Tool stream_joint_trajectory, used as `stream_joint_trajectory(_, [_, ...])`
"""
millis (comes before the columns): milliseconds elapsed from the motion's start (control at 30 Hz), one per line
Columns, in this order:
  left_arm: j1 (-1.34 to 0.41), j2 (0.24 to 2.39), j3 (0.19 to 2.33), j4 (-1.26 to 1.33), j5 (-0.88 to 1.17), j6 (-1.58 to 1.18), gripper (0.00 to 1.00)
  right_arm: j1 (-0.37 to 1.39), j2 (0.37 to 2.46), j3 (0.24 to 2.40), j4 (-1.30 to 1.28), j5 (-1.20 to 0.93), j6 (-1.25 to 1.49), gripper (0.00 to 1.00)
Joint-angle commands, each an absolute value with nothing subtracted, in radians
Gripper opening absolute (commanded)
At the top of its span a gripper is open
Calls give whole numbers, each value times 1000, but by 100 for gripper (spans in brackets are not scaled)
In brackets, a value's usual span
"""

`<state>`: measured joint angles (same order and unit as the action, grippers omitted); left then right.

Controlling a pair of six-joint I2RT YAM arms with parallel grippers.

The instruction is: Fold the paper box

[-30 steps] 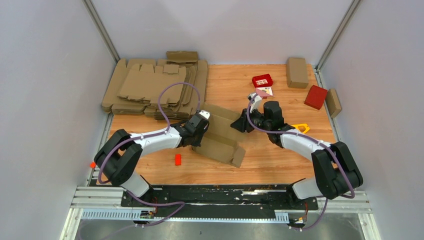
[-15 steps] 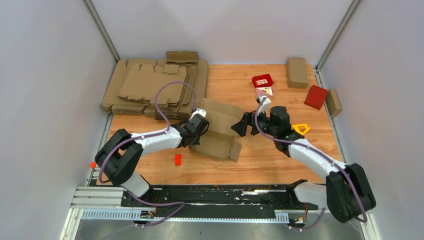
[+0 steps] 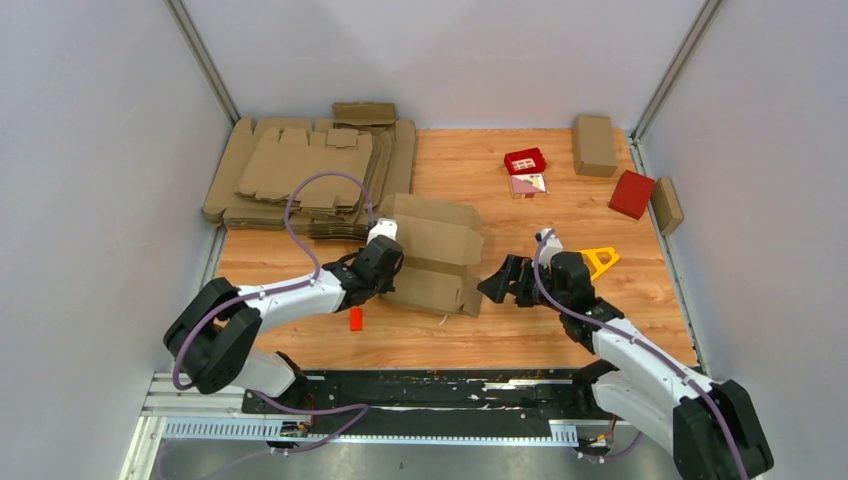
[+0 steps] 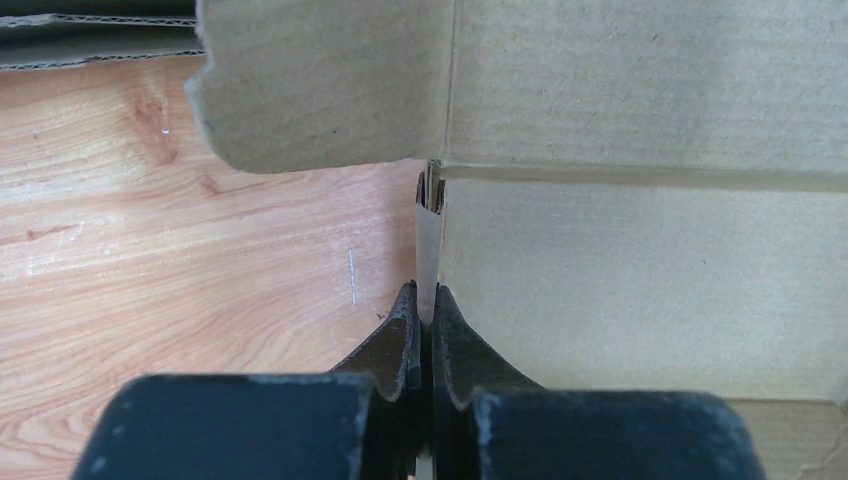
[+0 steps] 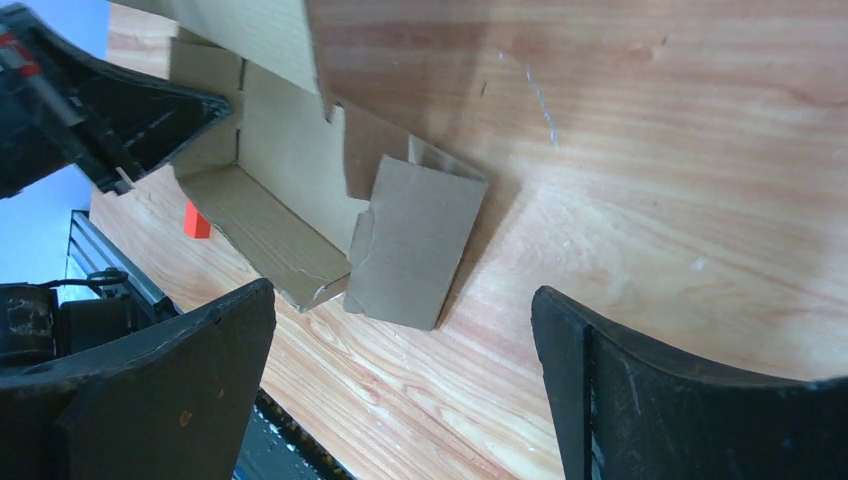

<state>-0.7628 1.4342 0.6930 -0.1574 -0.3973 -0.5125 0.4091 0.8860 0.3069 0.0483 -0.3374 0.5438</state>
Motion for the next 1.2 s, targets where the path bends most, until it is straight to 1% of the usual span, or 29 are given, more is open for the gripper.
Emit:
stream_joint_trajectory(0, [-761, 1349, 651, -55, -405, -556, 0, 494, 981, 399, 10, -235, 651, 100])
stream_joint_trajectory(133, [-761, 1331, 644, -50, -412, -555, 0, 649, 1101, 490, -49, -41, 664, 100])
stream_joint_trajectory(300, [-761, 1335, 648, -58, -423, -552, 0, 740, 1253, 590, -126, 168, 724, 100])
stream_joint_trajectory(400, [-761, 1340, 649, -60, -423, -551, 0, 773, 1310, 641, -197, 297, 759, 97])
stream_joint_trajectory(533, [-761, 1351, 660, -80, -445, -551, 0, 776, 1348, 673, -271, 377, 757, 81])
stream_joint_trajectory(633, [-761, 1363, 668, -93, -453, -551, 0, 776, 1322, 658, -277, 385, 722, 70])
stream_joint_trajectory(900, [-761, 1384, 681, -105, -454, -551, 0, 775, 1195, 578, -203, 336, 653, 31])
stream_joint_trajectory(1000, [-761, 1392, 682, -103, -455, -557, 0, 774, 1195, 601, -216, 304, 631, 3])
stream_joint_trajectory(1033, [-761, 1399, 686, -110, -462, -565, 0, 774, 1192, 613, -227, 291, 625, 0])
stream_joint_trajectory(1167, [-761, 1445, 717, -140, -459, -576, 0, 775, 1156, 623, -208, 216, 623, 0])
